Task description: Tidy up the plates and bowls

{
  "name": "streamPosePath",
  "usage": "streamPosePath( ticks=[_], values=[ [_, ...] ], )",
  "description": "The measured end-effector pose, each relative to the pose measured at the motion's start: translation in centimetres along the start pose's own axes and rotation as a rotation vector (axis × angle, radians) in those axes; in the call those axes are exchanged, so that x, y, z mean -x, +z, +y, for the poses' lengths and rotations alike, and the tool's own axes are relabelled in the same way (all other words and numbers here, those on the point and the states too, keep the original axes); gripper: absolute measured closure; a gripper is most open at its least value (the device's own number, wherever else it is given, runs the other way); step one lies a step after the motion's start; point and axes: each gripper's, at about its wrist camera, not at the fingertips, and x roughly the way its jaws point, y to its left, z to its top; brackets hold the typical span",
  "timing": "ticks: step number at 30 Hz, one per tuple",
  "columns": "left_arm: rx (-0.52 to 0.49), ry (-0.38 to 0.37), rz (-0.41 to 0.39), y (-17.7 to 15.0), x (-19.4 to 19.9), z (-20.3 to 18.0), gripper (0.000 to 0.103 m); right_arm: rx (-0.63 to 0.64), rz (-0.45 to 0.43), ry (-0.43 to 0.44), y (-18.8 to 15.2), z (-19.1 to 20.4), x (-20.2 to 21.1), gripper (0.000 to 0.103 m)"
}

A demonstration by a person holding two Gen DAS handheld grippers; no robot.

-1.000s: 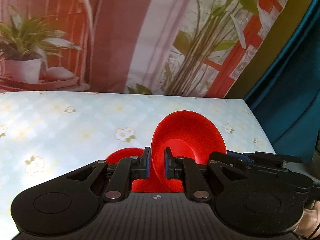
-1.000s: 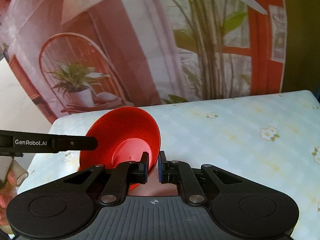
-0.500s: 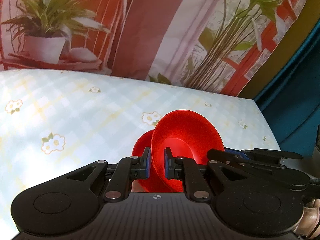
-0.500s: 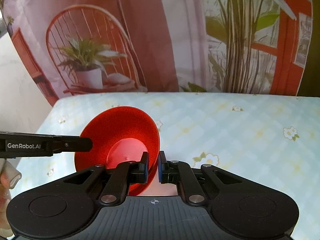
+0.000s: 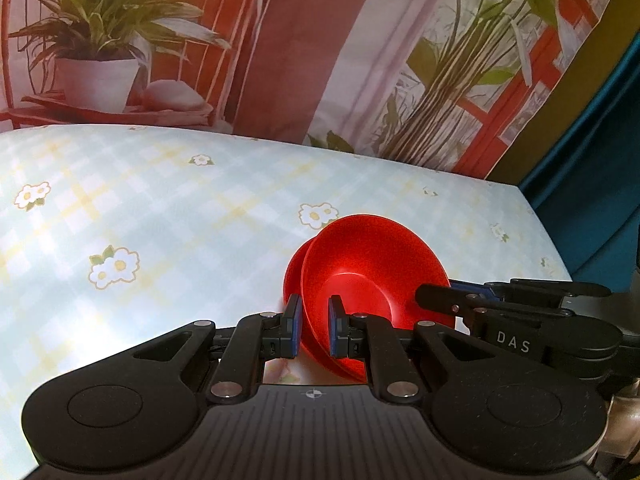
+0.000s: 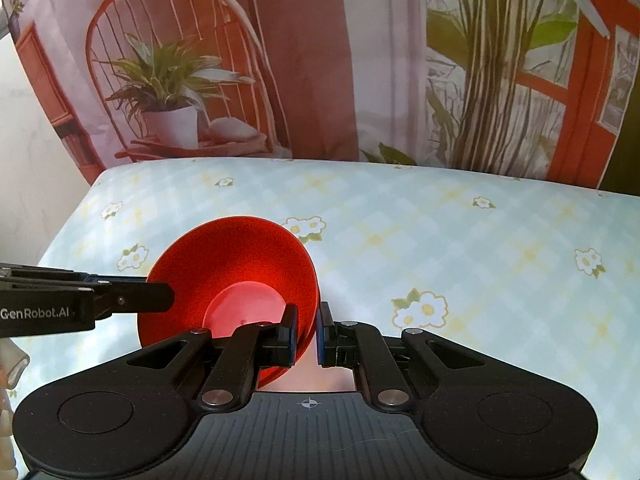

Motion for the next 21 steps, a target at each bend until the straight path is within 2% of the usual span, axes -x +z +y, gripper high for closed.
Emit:
streamPosePath(
  ticks=[8,13,17,21],
  values=[
    [-0.004,0.035,0.007,-0.3,-0.2,-0.1,0.090,0.030,-0.006,-0.009,-0.3,0.5,-0.1,0.092],
    [0.005,0.043,0.009,-0.3,0.0,0.0,0.084,0.048,-0.014,-0.014,-0.3,0.8,-0.1,0.089],
    [0.000,0.060,-0.005,-0.3,0.6,0.0,0.070,0.055,-0.023,-0.015,-0.5,0.9,0.3,0.087],
    [-0.003,0.053,-0.024,-0.3,1.3,-0.5,0.070,0.062,-0.040,-0.010,-0.7,0.7,1.2,0.087]
  ],
)
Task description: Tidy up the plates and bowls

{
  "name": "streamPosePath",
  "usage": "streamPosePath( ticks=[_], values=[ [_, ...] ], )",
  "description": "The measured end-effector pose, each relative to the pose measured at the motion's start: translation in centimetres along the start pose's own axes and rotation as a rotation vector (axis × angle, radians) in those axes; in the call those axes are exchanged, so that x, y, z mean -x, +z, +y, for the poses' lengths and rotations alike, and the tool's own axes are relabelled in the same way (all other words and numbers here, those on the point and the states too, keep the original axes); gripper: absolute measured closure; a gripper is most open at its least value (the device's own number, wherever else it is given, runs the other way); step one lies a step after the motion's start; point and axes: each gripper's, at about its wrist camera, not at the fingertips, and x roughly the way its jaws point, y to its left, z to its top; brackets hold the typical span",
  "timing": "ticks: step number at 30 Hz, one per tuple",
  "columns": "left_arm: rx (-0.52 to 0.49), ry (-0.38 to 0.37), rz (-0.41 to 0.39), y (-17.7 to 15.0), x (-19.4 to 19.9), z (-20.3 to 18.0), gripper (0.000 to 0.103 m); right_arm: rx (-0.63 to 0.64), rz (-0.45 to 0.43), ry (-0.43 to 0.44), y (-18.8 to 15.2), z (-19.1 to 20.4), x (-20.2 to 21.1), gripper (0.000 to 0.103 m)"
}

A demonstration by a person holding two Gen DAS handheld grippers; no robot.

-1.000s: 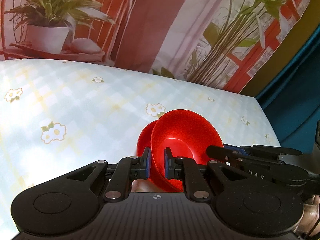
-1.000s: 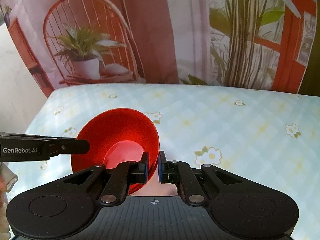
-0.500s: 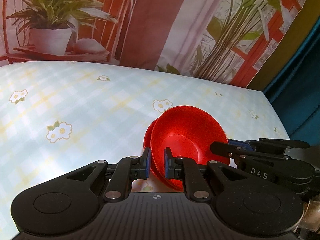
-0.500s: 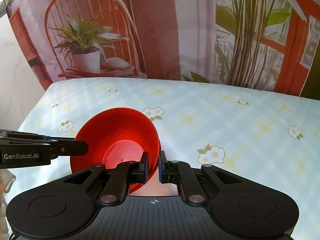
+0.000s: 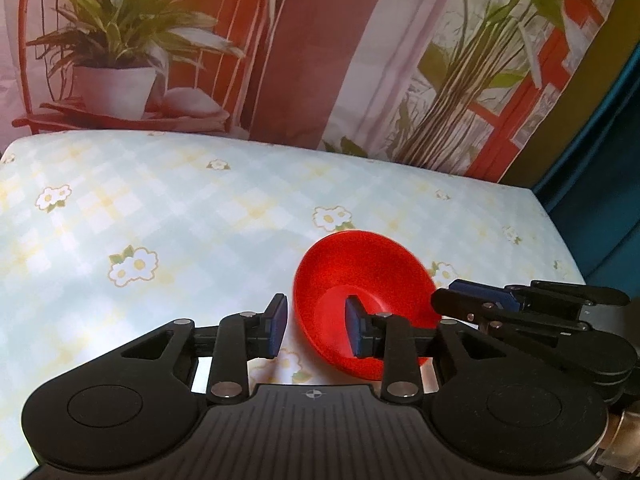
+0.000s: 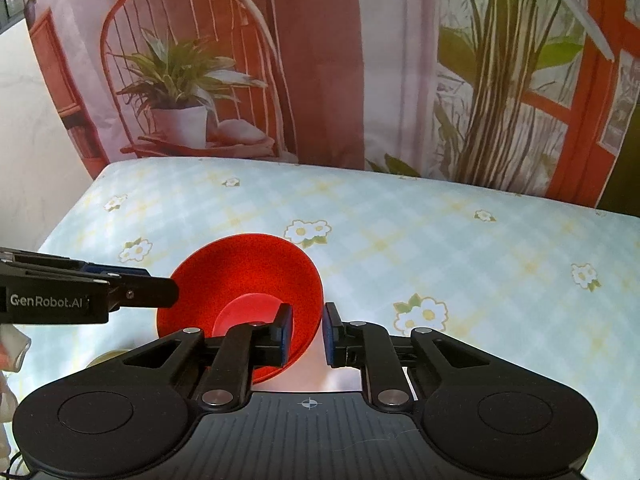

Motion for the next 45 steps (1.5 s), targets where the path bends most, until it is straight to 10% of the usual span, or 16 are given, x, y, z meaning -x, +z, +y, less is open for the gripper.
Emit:
streamPosePath(
  ticks=[19,45],
  values=[
    [-0.100,-0.029,-0.031,-2.9,2.2,-7.9,0.070,0.001,-0.162,-0.059,-4.0,-3.8,8.4,0.087],
    [-0.153,-0.123,0.091,-6.1,-3.1,-13.3,0.070,-0.166,-0.128,-0.146,-10.8,-12.0,9.6,0.080]
  ],
)
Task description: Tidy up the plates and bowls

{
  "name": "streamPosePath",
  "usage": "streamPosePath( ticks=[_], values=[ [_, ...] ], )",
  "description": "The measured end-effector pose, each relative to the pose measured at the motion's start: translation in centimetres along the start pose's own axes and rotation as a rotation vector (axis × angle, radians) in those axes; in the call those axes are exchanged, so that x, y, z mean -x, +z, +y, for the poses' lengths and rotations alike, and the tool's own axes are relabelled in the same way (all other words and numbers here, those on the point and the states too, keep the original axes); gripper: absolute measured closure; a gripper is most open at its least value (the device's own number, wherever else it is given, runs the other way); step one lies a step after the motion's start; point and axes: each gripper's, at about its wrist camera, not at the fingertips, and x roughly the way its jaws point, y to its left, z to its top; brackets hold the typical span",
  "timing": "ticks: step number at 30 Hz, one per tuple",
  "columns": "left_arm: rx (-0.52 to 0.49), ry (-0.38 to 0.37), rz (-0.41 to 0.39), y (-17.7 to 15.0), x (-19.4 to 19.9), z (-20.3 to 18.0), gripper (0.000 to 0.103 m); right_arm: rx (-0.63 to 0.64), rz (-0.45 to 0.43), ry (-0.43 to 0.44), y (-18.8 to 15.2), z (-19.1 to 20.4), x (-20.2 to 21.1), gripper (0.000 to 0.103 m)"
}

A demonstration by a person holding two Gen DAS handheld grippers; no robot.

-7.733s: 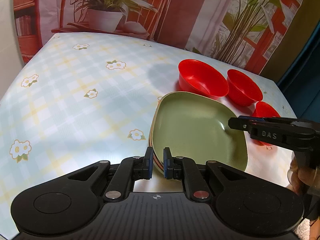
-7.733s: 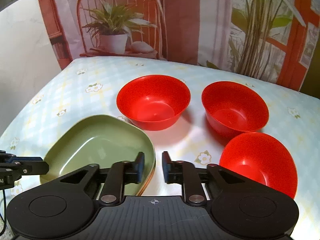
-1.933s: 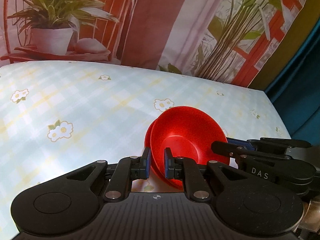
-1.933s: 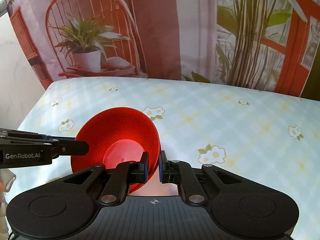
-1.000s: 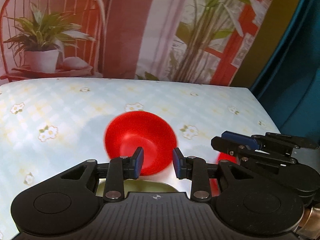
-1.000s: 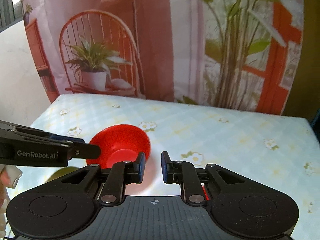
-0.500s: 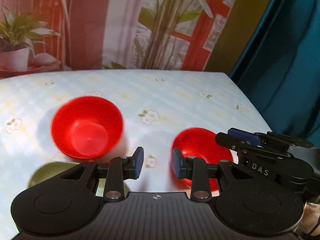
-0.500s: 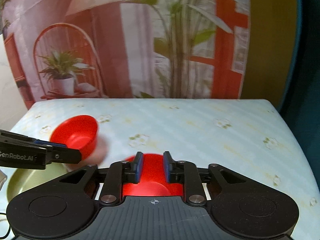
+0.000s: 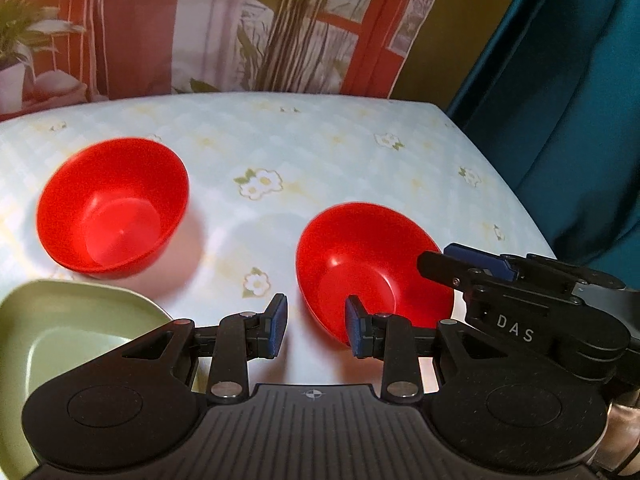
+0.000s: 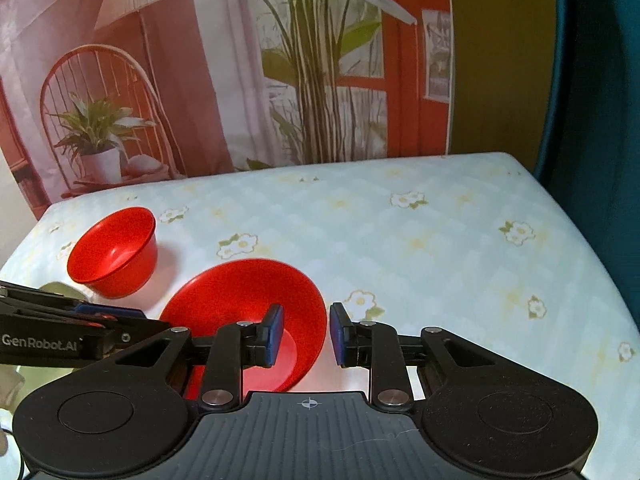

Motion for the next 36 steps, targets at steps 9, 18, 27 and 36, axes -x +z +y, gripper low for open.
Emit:
streamPosePath(
  ticks=[9,18,27,36],
  values=[
    [0.015,-0.021,0.012,-0.7,-0.7,0.1,0.071,-0.015,0.022,0.005,-0.6,-0.1,-0.2,0.081],
    [0.023,-0.042,0.006,-0.9,-0.7,0.1,0.083,-0.020,0.028,0.006,-0.9,-0.1,-0.3,0.091],
    [0.020,-0.051,-0.024,-0.8,0.6,0.3,0.084,-0.019,0.016,0.013,-0.5,-0.1,0.2,0.094],
    [0.026,-0.035,-0.079,0.3,3.2,1.6,0.084,0.004,-0.016,0.047,1.5,1.5,0.7,0.094]
  ],
)
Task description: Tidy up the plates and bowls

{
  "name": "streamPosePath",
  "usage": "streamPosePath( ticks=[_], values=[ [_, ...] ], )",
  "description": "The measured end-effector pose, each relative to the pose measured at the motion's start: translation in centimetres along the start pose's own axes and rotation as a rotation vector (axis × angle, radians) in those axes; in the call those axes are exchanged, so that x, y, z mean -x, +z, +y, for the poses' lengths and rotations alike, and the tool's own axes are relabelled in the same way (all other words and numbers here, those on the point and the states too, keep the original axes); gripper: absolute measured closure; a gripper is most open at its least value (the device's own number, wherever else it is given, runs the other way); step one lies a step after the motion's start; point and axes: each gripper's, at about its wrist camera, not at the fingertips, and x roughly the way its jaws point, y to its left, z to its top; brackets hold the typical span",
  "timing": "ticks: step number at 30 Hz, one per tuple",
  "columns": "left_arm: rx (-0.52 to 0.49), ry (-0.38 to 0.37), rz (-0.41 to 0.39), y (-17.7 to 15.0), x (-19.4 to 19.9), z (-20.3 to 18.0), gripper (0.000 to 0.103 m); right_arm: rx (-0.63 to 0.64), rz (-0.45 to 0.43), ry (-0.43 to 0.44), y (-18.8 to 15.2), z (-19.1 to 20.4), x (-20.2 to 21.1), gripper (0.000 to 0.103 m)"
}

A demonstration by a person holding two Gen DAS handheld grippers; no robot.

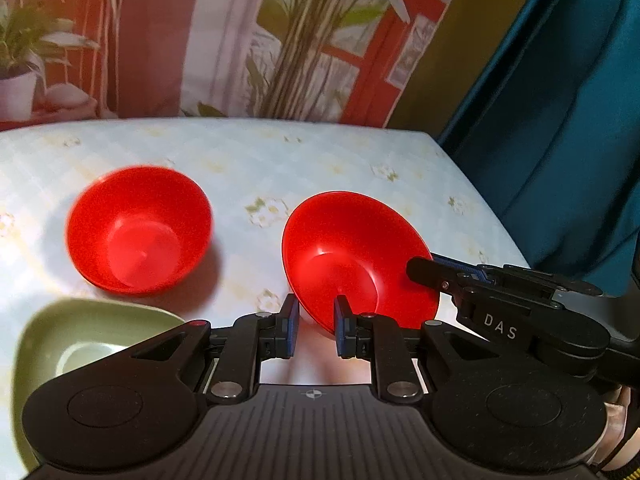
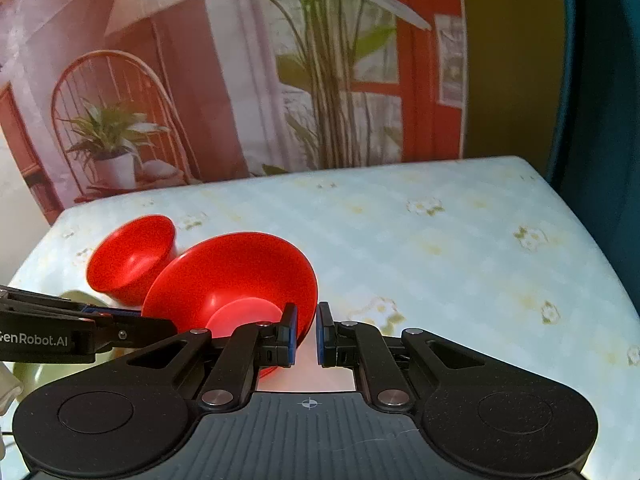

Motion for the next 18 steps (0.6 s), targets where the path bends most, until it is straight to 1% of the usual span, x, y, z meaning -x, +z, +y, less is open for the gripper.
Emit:
streamPosePath(
  ticks=[4,13,18],
  values=[
    [0.008,0.012,-0.017,0.9,1.2,1.2,0.084,0.017,-0.015,0.027,1.3,1.4,-0.3,0.094],
    [0.050,0.063,-0.075,3.2,3.5,5.3,0.084,0.050,-0.028,0.102,4.7,5.7,-2.6,0.094],
    [0.074,0.088,-0.079,4.0,3.9,7.6,0.084,0.078,-0.023,0.128,6.2,8.2,-4.3,0.093]
  ],
)
